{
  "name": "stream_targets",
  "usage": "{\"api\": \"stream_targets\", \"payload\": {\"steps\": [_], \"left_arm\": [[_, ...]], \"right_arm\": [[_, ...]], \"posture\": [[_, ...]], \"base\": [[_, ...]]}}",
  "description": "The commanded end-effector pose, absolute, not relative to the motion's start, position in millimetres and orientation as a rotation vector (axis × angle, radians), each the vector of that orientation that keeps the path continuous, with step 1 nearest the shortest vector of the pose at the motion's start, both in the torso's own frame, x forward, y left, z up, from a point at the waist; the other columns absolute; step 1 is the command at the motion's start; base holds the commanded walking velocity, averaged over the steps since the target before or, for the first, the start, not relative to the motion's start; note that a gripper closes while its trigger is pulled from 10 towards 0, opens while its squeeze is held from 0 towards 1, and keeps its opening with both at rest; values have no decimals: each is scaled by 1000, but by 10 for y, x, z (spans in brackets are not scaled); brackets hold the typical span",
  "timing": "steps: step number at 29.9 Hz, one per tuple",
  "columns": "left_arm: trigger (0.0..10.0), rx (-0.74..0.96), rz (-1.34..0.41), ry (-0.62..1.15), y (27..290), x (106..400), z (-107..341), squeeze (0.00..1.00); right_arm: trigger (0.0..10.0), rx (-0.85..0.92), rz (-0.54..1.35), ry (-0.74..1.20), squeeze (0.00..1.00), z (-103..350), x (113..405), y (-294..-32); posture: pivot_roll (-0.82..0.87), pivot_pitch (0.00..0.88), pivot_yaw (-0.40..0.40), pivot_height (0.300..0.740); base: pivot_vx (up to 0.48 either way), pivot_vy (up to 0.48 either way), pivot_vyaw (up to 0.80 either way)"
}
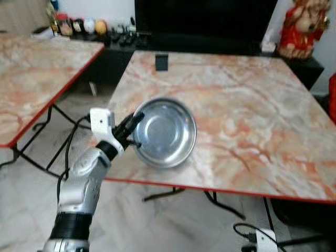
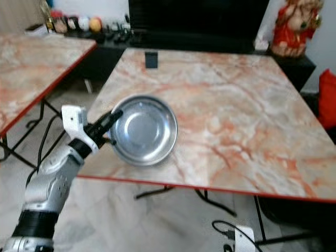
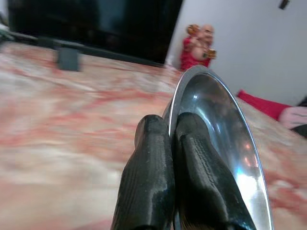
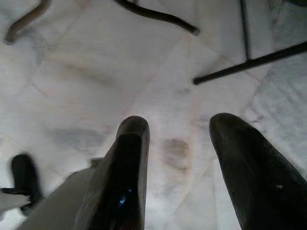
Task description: Setting the table
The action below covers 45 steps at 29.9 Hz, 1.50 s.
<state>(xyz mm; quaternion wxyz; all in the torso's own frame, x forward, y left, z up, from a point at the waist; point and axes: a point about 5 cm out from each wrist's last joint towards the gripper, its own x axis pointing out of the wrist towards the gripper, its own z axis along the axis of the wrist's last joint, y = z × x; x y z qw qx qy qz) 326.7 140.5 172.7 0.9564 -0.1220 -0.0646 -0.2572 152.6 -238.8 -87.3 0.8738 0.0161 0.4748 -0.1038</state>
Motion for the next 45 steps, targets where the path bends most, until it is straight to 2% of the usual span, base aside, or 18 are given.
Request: {"api": "stream_targets", "payload": {"steps": [1, 15, 30, 42, 45], "left_arm": [[10000, -240, -548, -145, 1365, 3285, 1771, 0], [10000, -249, -523, -130, 1405, 3348, 1711, 0], [10000, -239, -543, -41, 1351, 3356, 1566, 0], [10000, -292, -501, -39, 1359, 3395, 1555, 0], [10000, -296, -487, -41, 1367, 3406, 1559, 0]], "right_arm": [[10000, 25, -225, 991, 0, -863, 1525, -2427], [10000, 21, -225, 992, 0, -859, 1529, -2438], [10000, 21, -220, 993, 0, -858, 1529, -2440], [10000, 36, -230, 995, 0, -861, 1518, -2448], [10000, 34, -229, 1000, 0, -863, 1514, -2449]], "posture": [[83, 0, -48, 727], [74, 0, -53, 727], [74, 0, -54, 727], [73, 0, -52, 727], [72, 0, -51, 727]], "base": [[0, -394, 0], [0, -353, 0], [0, 0, 0], [0, 0, 0], [0, 0, -602]]}}
